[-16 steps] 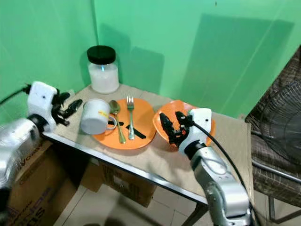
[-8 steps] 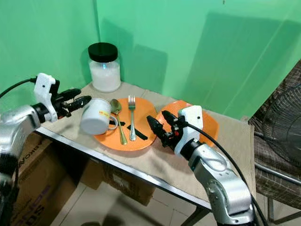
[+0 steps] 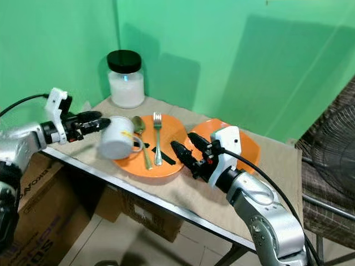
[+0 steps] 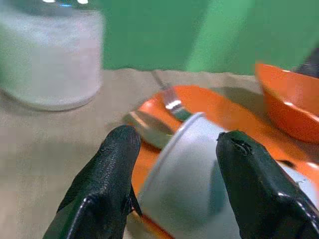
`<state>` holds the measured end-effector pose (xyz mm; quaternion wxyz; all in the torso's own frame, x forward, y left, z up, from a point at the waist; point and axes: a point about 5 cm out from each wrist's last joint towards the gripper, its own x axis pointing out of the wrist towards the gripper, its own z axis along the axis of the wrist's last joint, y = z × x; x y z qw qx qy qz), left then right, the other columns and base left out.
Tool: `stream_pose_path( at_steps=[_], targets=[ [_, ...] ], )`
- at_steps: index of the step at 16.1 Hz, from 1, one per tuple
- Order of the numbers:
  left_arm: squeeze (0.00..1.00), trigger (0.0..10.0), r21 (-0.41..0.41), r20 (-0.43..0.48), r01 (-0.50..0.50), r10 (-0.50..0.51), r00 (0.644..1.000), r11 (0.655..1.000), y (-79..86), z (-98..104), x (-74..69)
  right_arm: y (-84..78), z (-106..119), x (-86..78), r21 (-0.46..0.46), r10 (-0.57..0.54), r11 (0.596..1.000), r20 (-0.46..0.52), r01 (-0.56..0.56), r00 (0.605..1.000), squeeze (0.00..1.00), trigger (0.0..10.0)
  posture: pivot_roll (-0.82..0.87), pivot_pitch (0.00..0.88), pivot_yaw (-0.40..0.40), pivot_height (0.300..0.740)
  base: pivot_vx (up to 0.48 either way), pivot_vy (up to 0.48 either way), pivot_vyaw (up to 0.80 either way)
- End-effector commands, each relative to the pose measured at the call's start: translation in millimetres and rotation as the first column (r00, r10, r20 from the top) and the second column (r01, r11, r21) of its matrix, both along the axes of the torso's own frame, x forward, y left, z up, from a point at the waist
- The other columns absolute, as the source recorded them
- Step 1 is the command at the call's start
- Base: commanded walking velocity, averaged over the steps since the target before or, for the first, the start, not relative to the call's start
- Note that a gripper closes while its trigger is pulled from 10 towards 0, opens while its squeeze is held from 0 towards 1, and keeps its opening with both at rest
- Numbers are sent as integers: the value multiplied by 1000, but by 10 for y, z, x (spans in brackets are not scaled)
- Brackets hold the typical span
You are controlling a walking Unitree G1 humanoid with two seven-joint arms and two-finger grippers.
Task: Setting the table
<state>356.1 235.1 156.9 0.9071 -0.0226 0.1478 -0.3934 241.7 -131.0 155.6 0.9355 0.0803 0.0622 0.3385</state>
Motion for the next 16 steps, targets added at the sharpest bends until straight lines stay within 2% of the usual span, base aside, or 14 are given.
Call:
stream_pose_path(
  at_steps=[1, 2, 4, 9, 12, 13, 16],
  targets=[
    [0, 10000, 27, -32, 77, -76, 997, 997, -12, 25, -10, -18, 31, -18, -5, 21, 1000, 5, -21, 1000, 0, 10000, 70, 0, -88, 740, 0, 0, 0],
    [0, 10000, 34, -46, 105, -104, 994, 994, -15, 19, -25, -19, 29, -20, -7, 25, 1000, 5, -24, 1000, 0, 10000, 70, 0, -88, 740, 0, 0, 0],
    [0, 10000, 78, -131, 250, -238, 962, 965, -13, -14, -100, -29, 31, -21, -14, 42, 999, 4, -42, 999, 0, 10000, 76, 0, -89, 740, 0, 0, 0],
    [0, 10000, 41, -161, 277, -267, 950, 960, 46, 15, -131, -36, 24, -19, -19, 49, 999, 3, -49, 999, 0, 10000, 81, 0, -85, 740, 0, 0, 0],
    [0, 10000, 10, -107, 236, -234, 966, 972, 49, 42, -103, -18, -5, -58, -13, 100, 995, -9, -100, 995, 0, 10000, 85, 0, -82, 740, 0, 0, 0],
    [0, 10000, -11, -105, 248, -247, 963, 969, 16, 24, -107, -4, -25, -105, -22, 151, 988, -18, -152, 988, 0, 10000, 84, 0, -82, 740, 0, 0, 0],
    [0, 9882, 7, -118, 317, -314, 942, 948, -153, -127, -140, -47, -72, -230, -70, 277, 957, -59, -281, 959, 0, 10000, 78, 0, -79, 740, 0, 0, 0]
  ],
)
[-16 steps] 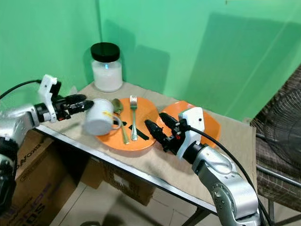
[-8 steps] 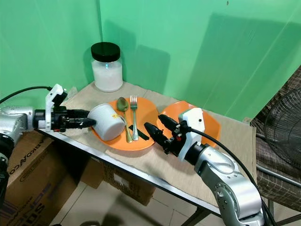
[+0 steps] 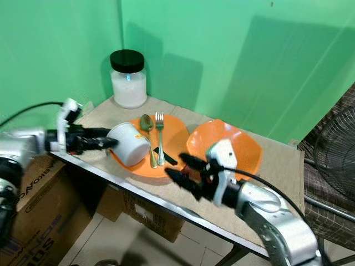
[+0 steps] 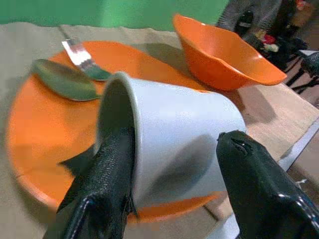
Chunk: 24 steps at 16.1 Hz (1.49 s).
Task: Setting the table
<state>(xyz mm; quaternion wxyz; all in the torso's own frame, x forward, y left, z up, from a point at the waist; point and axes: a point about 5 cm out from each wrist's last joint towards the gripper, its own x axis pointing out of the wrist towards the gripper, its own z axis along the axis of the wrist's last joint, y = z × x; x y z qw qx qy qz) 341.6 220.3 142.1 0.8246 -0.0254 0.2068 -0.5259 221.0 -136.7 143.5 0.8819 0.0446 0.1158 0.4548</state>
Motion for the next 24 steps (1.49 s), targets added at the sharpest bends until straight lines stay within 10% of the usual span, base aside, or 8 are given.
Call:
stream_pose_path(
  at_steps=[1, 5, 24],
  targets=[
    [0, 7294, 24, 20, 24, -25, 999, 999, -64, 0, 13, -17, 39, -36, -15, 26, 1000, 11, -25, 1000, 0, 10000, 73, 0, -75, 740, 0, 0, 0],
    [0, 0, 24, 15, 51, -52, 999, 998, -109, -34, 6, -20, 40, -50, -13, 37, 999, 8, -37, 999, 0, 10000, 63, 0, -65, 740, 0, 0, 0],
    [0, 0, -36, 52, 89, -87, 995, 995, -245, 4, 4, 7, 43, -28, -8, 32, 999, 38, -32, 999, 0, 10000, 67, 0, -42, 740, 0, 0, 0]
  ],
)
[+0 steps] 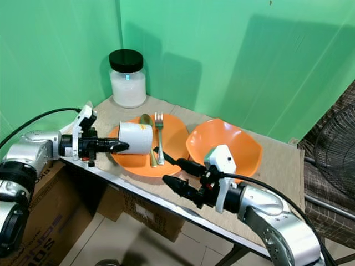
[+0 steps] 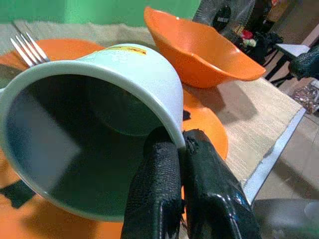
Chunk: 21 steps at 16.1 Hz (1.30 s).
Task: Setting the table
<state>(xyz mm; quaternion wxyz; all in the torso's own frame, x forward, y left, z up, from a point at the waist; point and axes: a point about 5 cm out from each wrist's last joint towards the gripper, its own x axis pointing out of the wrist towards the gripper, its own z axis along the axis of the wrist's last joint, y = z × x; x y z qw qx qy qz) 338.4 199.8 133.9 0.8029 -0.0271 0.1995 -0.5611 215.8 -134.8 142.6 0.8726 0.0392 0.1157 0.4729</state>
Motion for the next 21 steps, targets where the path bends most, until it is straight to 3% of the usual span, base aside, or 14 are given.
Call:
stream_pose_path(
  at_steps=[1, 4, 5, 6, 7, 9, 11, 13, 14, 15, 16, 17, 18, 21],
  targets=[
    [0, 0, -8, 145, -3, 4, 989, 1000, -65, 184, 54, -20, 99, 44, 23, -57, 998, 60, 55, 997, 0, 10000, 64, 0, -34, 740, 0, 0, 0],
    [0, 0, -27, 302, -56, 61, 951, 998, -140, 378, 80, -48, 197, 82, 66, -157, 986, 109, 150, 982, 0, 10000, 59, 0, -22, 740, 0, 0, 0],
    [0, 0, -37, 442, -94, 101, 891, 995, -242, 549, 34, -40, 258, 97, 79, -250, 968, 155, 240, 956, 0, 10000, 51, 0, -4, 740, 0, 0, 0],
    [0, 0, -47, 495, -148, 152, 855, 988, -296, 619, 0, -19, 301, 94, 109, -296, 954, 169, 281, 940, 0, 10000, 47, 0, 3, 740, 0, 0, 0],
    [0, 0, -92, 554, -273, 277, 785, 958, -396, 708, -54, -16, 360, 91, 162, -389, 918, 184, 363, 903, 0, 10000, 43, 0, 9, 740, 0, 0, 0],
    [0, 0, -153, 578, -404, 414, 704, 902, -452, 768, -136, -30, 393, 108, 218, -505, 857, 166, 468, 847, 0, 10000, 39, 0, 15, 740, 0, 0, 0],
    [0, 0, -188, 571, -490, 500, 651, 851, -533, 718, -321, -131, 479, 169, 267, -643, 760, 177, 592, 745, 0, 10000, 31, 0, 24, 740, 0, 0, -400],
    [0, 0, -213, 568, -553, 563, 601, 805, -560, 720, -430, -158, 604, 183, 312, -676, 730, 196, 608, 711, 0, 10000, 37, 0, 16, 740, 0, 0, -800],
    [0, 0, -240, 574, -588, 602, 556, 772, -586, 760, -484, -184, 667, 174, 340, -693, 712, 195, 615, 694, 0, 10000, 40, 0, 13, 740, 0, 0, -800],
    [0, 3529, -257, 575, -646, 651, 496, 719, -533, 775, -491, -213, 689, 165, 346, -712, 694, 202, 631, 672, 0, 10000, 49, 0, -1, 740, 0, 0, -800],
    [0, 10000, -239, 577, -703, 681, 451, 669, -459, 744, -489, -248, 664, 143, 342, -734, 672, 188, 657, 653, 0, 10000, 48, 0, -4, 740, 0, 0, -800],
    [0, 10000, -222, 580, -738, 695, 425, 637, -401, 728, -486, -251, 632, 139, 344, -755, 646, 156, 681, 637, 0, 10000, 49, 0, -6, 740, 0, 0, -800],
    [0, 10000, -202, 560, -749, 702, 440, 631, -419, 702, -521, -256, 594, 130, 331, -759, 640, 132, 694, 637, 0, 10000, 48, 0, -9, 740, 0, 0, -800],
    [0, 10000, -174, 566, -806, 727, 389, 566, -377, 619, -602, -240, 520, 154, 272, -741, 663, 104, 697, 664, 0, 10000, 83, 0, -57, 740, 0, 0, -787]
  ],
)
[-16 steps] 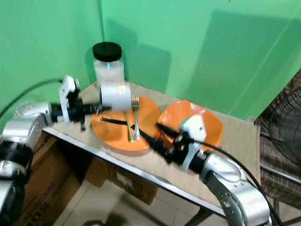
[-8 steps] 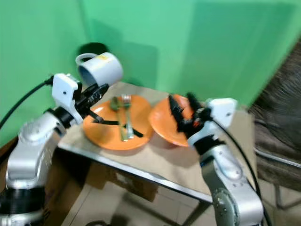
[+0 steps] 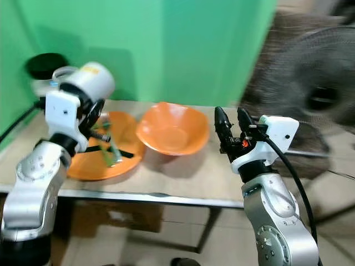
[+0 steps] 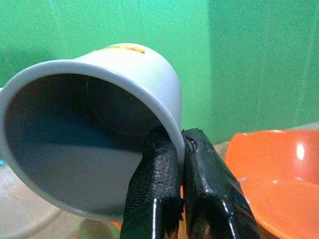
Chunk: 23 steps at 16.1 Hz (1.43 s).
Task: Setting the table
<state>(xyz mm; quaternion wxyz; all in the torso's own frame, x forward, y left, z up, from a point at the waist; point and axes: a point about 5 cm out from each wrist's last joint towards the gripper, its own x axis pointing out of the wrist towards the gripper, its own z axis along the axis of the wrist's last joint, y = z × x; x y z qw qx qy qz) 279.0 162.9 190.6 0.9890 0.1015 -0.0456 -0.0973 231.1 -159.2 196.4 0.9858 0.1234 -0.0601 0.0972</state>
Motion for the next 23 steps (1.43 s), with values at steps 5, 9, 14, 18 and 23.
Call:
stream_pose_path(
  at_steps=[5, 9, 14, 18, 23],
  targets=[
    [0, 10000, 39, 117, -16, 11, 993, 999, -35, 272, -78, -12, -98, 83, -8, -32, 999, -59, 31, 998, 0, 10000, 111, 0, -88, 740, 0, 0, -776],
    [0, 10000, 57, 151, 35, -43, 988, 998, -93, 432, -53, 36, -76, 90, -38, 12, 999, -43, -14, 999, 0, 10000, 100, 0, -74, 740, 0, 0, -783],
    [0, 10000, 28, 134, 107, -110, 985, 994, -293, 417, -29, -16, -124, 99, -70, -27, 997, -70, 22, 997, 0, 10000, 83, 0, -73, 740, 0, 0, -784],
    [0, 10000, 34, 127, 146, -149, 981, 989, -376, 408, -19, -107, -137, 150, -127, -114, 986, -69, 104, 991, 0, 10000, 80, 0, -75, 740, 0, 0, -783],
    [0, 10000, 3, 59, 82, -82, 995, 997, -309, 246, 29, -84, -244, 130, -124, -117, 987, -122, 102, 986, 0, 10000, 68, 0, -68, 740, 0, 0, -785]
  ],
)
